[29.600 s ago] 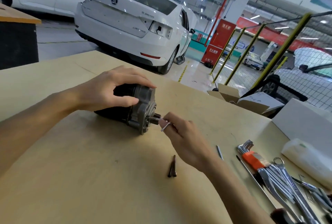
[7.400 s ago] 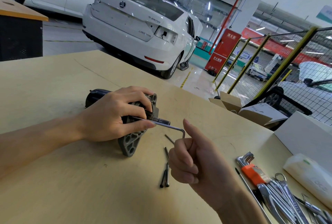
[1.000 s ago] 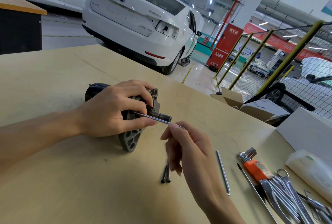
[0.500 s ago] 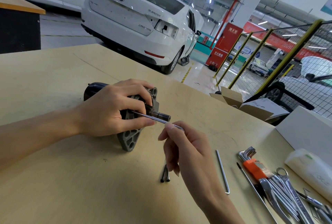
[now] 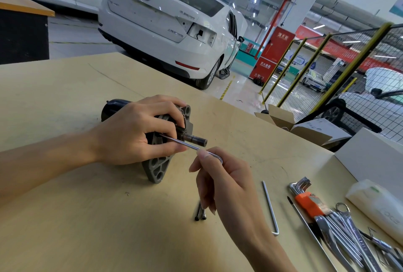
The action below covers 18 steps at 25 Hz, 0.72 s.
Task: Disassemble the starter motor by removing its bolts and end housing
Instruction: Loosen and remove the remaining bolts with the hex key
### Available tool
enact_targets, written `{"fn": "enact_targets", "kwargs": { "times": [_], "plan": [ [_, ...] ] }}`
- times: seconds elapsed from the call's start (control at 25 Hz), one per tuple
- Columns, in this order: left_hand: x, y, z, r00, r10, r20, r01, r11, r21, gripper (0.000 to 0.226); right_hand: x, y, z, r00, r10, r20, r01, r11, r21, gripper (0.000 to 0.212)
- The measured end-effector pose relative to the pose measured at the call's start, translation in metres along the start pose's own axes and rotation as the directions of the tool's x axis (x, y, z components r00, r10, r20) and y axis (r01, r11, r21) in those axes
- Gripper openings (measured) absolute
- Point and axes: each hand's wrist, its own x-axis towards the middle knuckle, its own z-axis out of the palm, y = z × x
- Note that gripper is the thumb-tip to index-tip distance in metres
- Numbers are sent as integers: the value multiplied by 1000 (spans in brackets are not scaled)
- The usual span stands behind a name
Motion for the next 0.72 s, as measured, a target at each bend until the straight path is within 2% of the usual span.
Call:
{"fn": "enact_targets", "kwargs": {
  "times": [0.72],
  "plan": [
    [-1, -1, 1, 1000, 9, -4, -9, 1000, 8, 26, 0, 0, 1, 1000, 9, 8, -9, 1000, -17, 33]
  ]
}}
